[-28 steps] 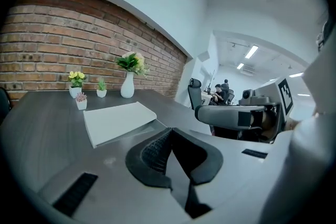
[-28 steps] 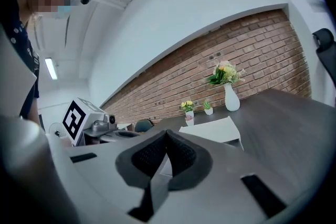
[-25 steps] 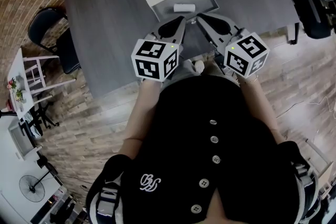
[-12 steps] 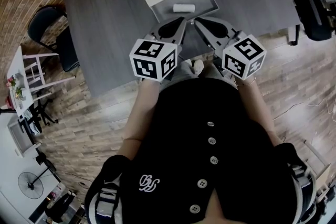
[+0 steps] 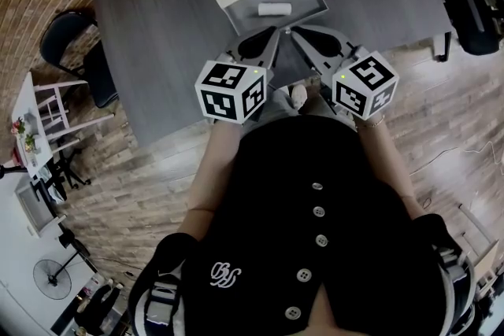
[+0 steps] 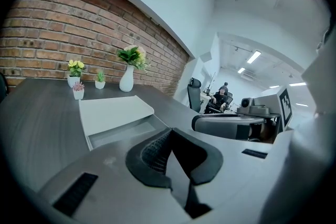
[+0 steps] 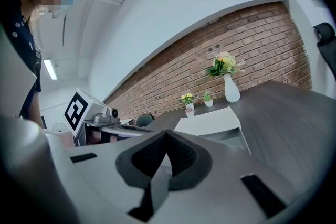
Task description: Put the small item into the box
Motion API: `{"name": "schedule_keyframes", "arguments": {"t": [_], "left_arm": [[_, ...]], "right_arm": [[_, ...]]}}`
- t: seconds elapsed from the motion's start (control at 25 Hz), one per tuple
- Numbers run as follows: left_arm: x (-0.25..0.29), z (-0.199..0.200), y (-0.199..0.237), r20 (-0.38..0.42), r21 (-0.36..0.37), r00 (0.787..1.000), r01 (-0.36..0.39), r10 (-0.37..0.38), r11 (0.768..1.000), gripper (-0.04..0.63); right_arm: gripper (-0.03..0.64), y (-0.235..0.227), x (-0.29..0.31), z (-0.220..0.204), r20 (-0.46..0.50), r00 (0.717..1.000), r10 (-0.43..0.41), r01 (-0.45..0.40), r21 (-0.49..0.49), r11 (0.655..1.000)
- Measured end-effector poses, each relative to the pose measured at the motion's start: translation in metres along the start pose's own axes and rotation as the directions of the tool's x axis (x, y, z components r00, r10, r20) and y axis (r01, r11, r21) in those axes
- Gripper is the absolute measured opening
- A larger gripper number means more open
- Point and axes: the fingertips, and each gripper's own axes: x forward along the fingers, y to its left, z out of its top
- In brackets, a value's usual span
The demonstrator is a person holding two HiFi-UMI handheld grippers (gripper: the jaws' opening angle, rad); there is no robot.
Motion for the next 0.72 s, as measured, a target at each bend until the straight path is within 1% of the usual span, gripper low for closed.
{"name": "schedule_keyframes", "arguments": {"t": [0.2, 0.44, 0.72], "left_arm": [[0.004, -0.0046, -0.0006, -0.01, -0.014, 1.0, 0.009, -0.009, 1.0, 0.014], [0.0072, -0.0028, 0.0004, -0.013, -0.006, 1.0, 0.012, -0.012, 1.0, 0.014], [0.0085, -0.0067, 0.0025, -0.036, 0.01, 0.999, 0.014, -0.014, 1.0, 0.014]], "right_arm": [[0.002, -0.0016, 0.0008, -0.0018, -0.01, 1.0, 0.0, 0.0, -0.001, 1.0], [0.0, -0.0047, 0.0023, -0.0048, -0.029, 1.0, -0.001, 0.001, -0.009, 1.0], [0.0, -0.0034, 0.0053, -0.0075, -0.049, 0.999, -0.007, 0.006, -0.028, 1.0]]}}
